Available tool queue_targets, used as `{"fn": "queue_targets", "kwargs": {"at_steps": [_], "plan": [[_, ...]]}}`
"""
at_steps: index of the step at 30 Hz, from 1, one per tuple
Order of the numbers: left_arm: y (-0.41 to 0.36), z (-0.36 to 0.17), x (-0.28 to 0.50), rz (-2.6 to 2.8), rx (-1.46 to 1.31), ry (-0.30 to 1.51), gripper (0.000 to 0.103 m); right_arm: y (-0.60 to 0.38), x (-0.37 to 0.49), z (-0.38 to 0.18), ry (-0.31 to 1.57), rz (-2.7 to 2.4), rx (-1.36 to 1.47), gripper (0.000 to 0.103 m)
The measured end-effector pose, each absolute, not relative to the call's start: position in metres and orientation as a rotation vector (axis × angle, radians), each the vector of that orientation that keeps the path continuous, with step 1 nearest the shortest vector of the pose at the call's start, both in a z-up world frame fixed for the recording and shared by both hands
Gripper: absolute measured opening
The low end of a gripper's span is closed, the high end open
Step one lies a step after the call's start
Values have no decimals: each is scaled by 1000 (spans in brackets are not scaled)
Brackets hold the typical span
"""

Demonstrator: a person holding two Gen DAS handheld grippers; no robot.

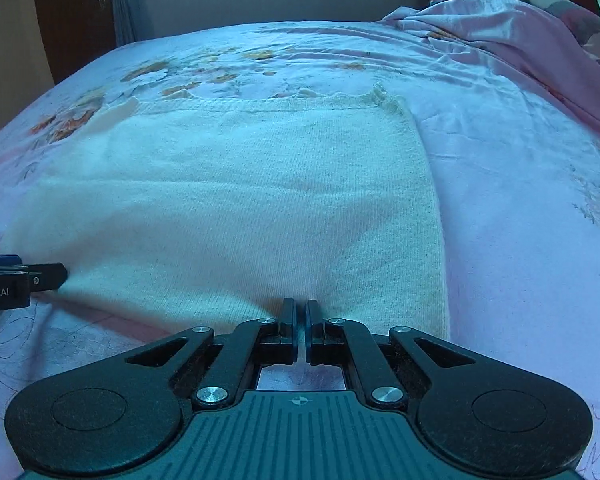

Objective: Fold small clothes

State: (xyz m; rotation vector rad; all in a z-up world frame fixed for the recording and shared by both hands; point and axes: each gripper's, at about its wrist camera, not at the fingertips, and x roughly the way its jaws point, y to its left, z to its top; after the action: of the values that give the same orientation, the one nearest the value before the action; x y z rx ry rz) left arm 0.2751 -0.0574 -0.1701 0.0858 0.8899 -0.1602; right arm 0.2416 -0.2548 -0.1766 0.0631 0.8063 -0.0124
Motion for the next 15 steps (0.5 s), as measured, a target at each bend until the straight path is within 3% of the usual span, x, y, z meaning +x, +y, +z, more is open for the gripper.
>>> {"fn": "queue_targets", "kwargs": {"at_steps": [15], "plan": [[-59, -174, 272, -163, 93, 871, 71, -262, 233, -183, 763, -3, 129, 3]]}}
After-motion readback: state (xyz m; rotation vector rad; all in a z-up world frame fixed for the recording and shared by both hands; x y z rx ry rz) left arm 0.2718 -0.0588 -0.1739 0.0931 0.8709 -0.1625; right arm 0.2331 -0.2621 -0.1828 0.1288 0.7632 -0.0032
